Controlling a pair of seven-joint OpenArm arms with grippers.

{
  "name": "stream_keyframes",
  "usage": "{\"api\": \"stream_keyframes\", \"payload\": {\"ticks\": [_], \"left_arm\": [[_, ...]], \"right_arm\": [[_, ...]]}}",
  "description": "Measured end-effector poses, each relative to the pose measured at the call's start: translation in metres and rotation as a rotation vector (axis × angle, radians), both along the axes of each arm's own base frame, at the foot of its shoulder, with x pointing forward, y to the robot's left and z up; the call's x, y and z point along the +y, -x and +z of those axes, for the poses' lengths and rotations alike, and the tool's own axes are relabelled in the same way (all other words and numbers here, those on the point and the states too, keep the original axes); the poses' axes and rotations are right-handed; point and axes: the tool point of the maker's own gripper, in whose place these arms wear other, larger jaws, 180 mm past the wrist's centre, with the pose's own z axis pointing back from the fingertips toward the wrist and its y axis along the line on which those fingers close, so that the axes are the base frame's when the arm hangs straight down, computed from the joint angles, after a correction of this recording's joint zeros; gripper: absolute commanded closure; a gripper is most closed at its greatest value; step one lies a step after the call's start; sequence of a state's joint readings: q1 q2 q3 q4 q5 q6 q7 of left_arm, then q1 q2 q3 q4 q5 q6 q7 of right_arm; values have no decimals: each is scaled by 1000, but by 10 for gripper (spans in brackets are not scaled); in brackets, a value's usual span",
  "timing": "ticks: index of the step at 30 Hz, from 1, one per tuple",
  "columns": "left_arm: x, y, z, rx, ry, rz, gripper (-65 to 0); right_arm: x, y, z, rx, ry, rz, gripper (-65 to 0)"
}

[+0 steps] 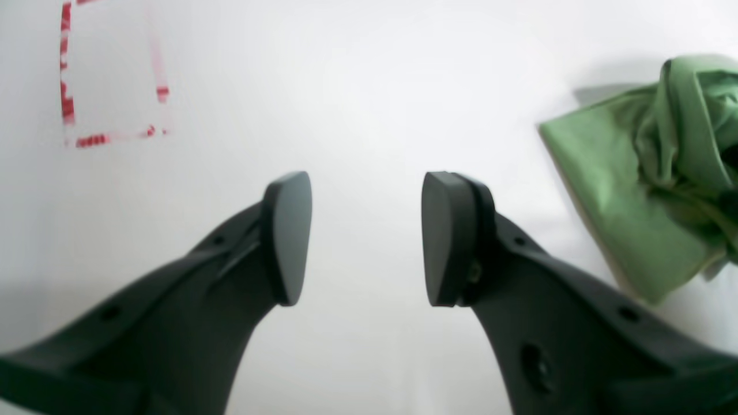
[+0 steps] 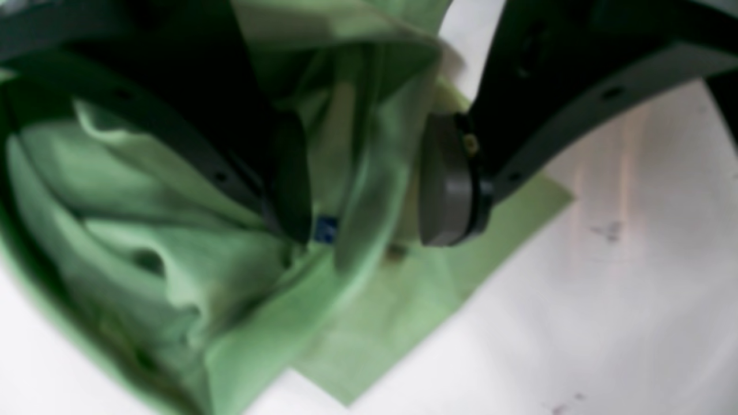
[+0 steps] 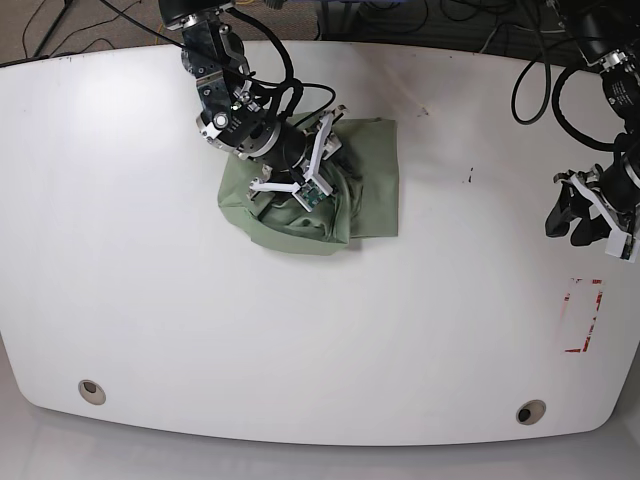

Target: Layout the t-shirt on the table in an organized manner, then fold the t-shirt properly

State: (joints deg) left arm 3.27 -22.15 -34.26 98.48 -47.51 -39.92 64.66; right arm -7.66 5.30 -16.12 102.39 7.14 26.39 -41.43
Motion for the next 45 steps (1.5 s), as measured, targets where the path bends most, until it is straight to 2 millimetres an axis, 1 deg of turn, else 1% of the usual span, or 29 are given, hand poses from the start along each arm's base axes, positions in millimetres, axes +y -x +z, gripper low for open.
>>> {"api": "stream_keyframes", "payload": {"ticks": [6, 9, 11, 15, 17, 20, 23, 25, 31, 37, 40, 45], "left_arm": [[0, 3, -3, 11, -1, 2, -287], [0, 4, -4, 12, 3, 1, -287], [0, 6, -6, 20, 1, 1, -287], [0, 8, -9, 29, 0, 2, -289], [0, 8, -9, 29, 0, 1, -289], [0, 8, -9, 30, -1, 0, -289], [-1, 8, -10, 35, 3, -3, -289], [-4, 8, -15, 48, 12, -14, -287], [-12, 13, -40, 120, 53, -25, -287], [-11, 14, -42, 128, 53, -22, -287], [-12, 12, -41, 122, 57, -24, -287], [-22, 14, -48, 148, 56, -58, -287]], "right_arm": [[4, -6, -8, -8, -49, -11, -276], [2, -5, -18, 10, -48, -20, -263], [0, -3, -22, 20, -39, -20, -217], [1, -3, -22, 14, -46, -22, -71], [2, -4, -21, 8, -51, -21, -22], [2, -5, -15, -6, -53, -21, -25], [4, -7, -4, -34, -58, -17, -30], [5, -8, 4, -52, -60, -13, -30], [7, -8, 29, -86, -52, -1, -29], [13, -9, 50, -115, -59, -2, -29], [20, -7, 56, -116, -72, 2, -29], [42, 5, 59, -113, -94, 60, -29]]}}
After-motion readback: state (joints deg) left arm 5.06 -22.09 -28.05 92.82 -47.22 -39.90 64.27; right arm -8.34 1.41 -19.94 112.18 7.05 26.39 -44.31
